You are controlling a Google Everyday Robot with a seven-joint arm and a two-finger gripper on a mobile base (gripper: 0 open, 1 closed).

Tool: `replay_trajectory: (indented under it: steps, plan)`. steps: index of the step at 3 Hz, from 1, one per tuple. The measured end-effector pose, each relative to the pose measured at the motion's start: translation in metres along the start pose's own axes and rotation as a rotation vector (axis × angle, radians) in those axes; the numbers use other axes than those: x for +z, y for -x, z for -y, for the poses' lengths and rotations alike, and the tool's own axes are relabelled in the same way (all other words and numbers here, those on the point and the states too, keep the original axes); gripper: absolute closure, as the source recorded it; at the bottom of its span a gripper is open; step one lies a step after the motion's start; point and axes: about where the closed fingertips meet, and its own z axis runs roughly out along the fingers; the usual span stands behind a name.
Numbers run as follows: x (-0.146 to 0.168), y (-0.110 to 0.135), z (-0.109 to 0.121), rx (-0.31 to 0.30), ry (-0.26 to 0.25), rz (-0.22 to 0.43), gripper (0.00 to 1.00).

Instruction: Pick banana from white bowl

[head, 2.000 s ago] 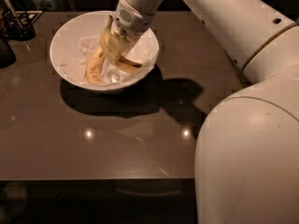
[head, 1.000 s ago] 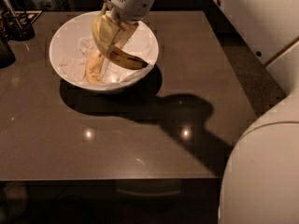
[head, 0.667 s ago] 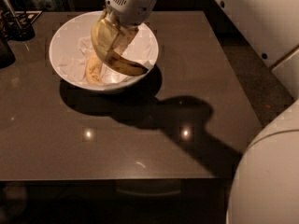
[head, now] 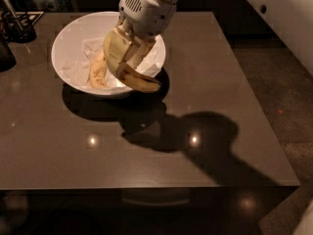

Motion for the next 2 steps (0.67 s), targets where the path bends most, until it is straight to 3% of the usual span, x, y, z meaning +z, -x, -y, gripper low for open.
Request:
replay_trajectory:
  steps: [1,2]
  plan:
    - [-0.0014,-0.0229,-0.0122,0.064,0.009,-0.010,1.00]
    - [0.0003,-0.0196,-0.0121,0.062,0.007,0.000,1.00]
